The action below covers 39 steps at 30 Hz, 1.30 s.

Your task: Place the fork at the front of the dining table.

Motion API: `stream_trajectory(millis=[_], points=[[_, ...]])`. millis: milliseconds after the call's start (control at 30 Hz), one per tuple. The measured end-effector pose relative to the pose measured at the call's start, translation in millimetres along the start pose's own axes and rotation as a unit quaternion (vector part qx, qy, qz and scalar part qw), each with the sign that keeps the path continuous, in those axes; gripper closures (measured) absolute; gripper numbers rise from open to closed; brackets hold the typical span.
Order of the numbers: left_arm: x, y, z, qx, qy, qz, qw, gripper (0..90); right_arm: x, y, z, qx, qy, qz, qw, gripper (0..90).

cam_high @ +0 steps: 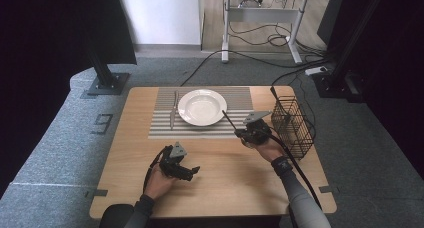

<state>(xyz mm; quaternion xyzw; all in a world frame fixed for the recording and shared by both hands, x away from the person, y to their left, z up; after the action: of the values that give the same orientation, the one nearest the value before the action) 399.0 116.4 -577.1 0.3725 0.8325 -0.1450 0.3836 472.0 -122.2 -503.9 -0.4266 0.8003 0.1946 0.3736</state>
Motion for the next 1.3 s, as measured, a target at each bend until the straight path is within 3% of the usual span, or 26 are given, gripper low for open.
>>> stream_trajectory(millis=[300,533,833,1300], points=[[11.6,0.7,6.2,-0.005,0.021,0.006,0.9998,0.0,-7.4,-19.5,7.5,0.032,0.014,0.019,0.9992,84.3],[18.2,5.9,9.7,0.003,0.032,-0.014,0.9994,0.0,-16.7,-35.3,11.2,0.057,0.021,0.025,0.9979,84.4],[21.0,4.1,13.9,-0.001,0.062,-0.002,0.9981,0.0,-27.3,-60.4,22.8,0.089,0.037,0.047,0.9942,84.5],[21.1,4.4,14.2,0.000,0.062,-0.008,0.9980,0.0,-25.9,-98.9,47.3,0.131,0.070,0.081,0.9857,84.9]])
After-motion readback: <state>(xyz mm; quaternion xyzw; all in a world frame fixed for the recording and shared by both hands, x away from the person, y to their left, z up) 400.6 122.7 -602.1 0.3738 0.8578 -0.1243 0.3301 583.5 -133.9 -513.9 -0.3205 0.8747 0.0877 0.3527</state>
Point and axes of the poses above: each handheld gripper's, and its own axes: z roughly forward along the jaws, x roughly out of its underside, y roughly to its left, the point moved 7 cm from there along z, roughly forward along the jaws, and after that the axes turned 3 degrees about -x, right-handed, at the moved point
